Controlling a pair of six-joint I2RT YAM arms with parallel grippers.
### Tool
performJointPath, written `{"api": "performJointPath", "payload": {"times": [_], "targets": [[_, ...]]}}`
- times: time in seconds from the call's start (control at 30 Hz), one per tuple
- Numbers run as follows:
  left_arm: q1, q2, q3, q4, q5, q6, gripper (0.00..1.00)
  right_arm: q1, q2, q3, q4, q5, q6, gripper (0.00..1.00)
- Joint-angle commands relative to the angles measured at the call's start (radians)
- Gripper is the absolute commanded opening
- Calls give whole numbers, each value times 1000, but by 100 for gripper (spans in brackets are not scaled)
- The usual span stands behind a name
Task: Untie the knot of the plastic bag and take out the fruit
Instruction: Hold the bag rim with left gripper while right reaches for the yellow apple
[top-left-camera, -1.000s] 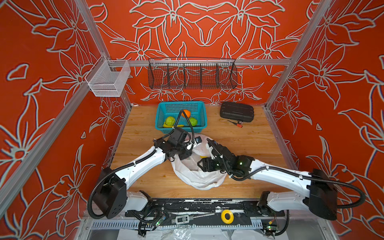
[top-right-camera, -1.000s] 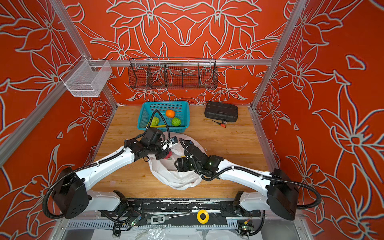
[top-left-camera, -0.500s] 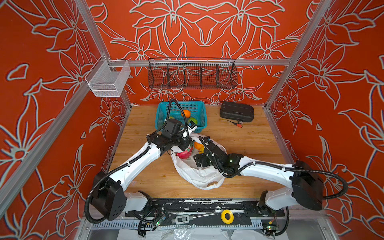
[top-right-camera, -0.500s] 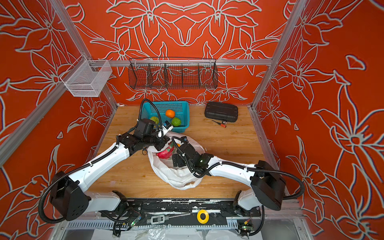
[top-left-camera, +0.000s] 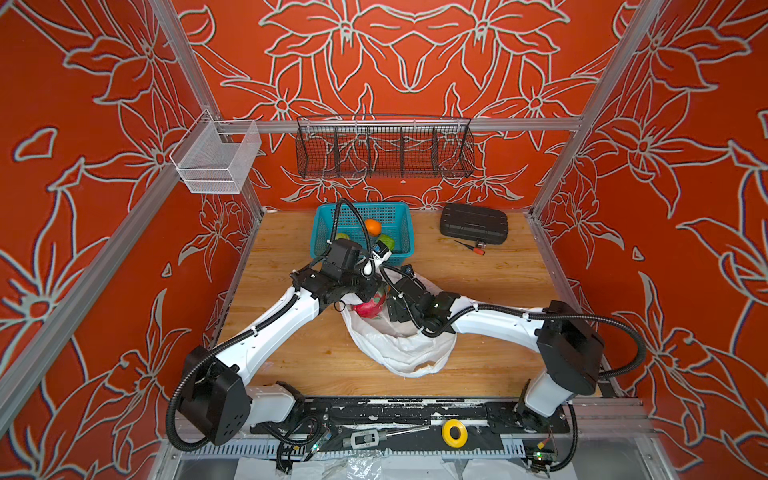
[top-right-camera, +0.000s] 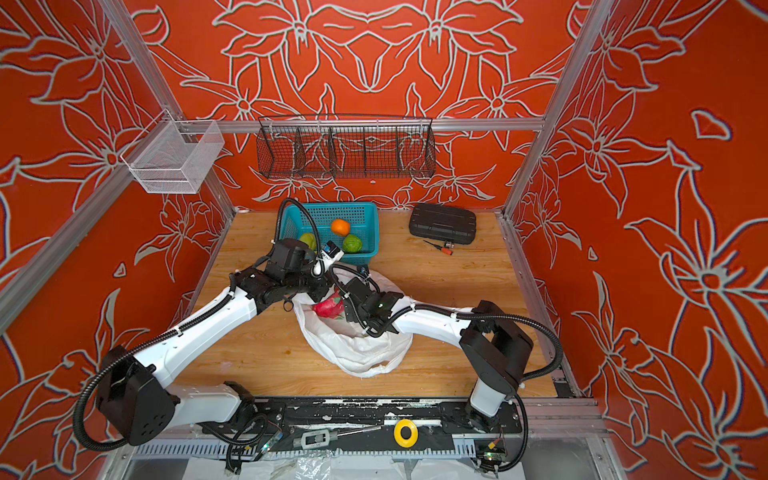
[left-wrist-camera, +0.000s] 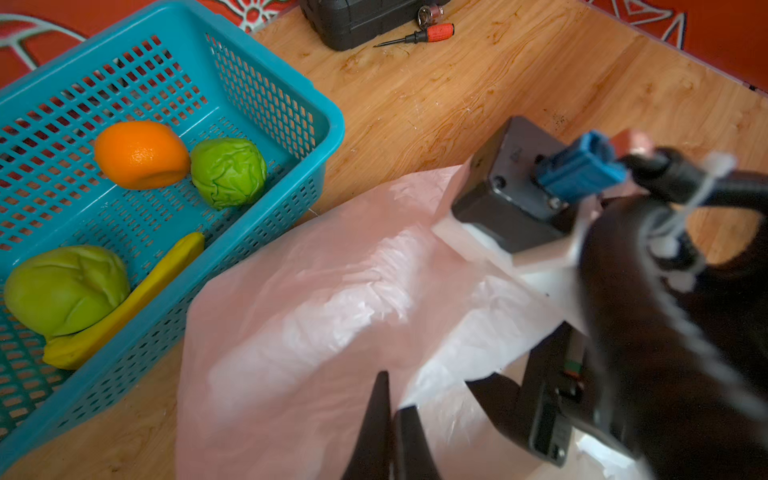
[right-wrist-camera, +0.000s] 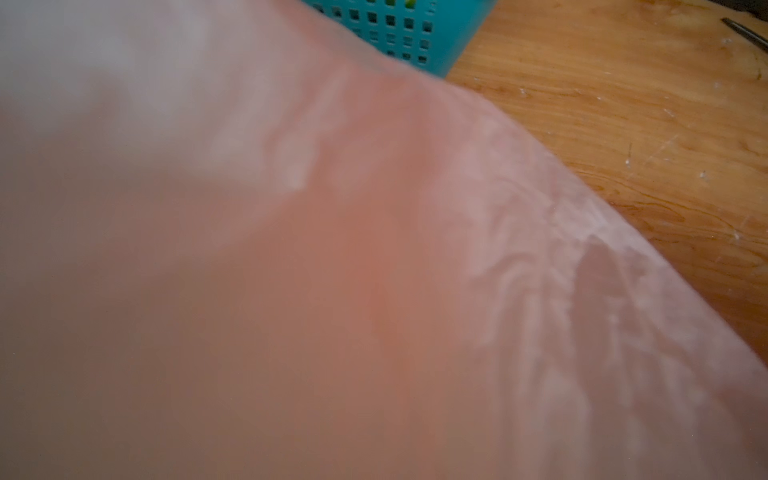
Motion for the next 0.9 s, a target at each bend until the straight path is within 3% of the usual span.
{"api": "performJointPath", "payload": {"times": [0.0,0.07,0.2,0.43,0.87], "targets": [[-3,-24,-3,-11,1,12,0,-27,10,-45,7,-29,3,97],[-4,-19,-3,-7,-1,14,0,-47,32,-60,60,-105,-8,97],[-4,-4,-14,-7,5,15,0,-68,69,-60,86,-149,40,95],[-18,5,-44,1,-6,21,0,-78,82,-66,125,-186,79,73],[-18,35,1,-40,-22,-18,0,-72,-92,-117,96,-249,55,71]]}}
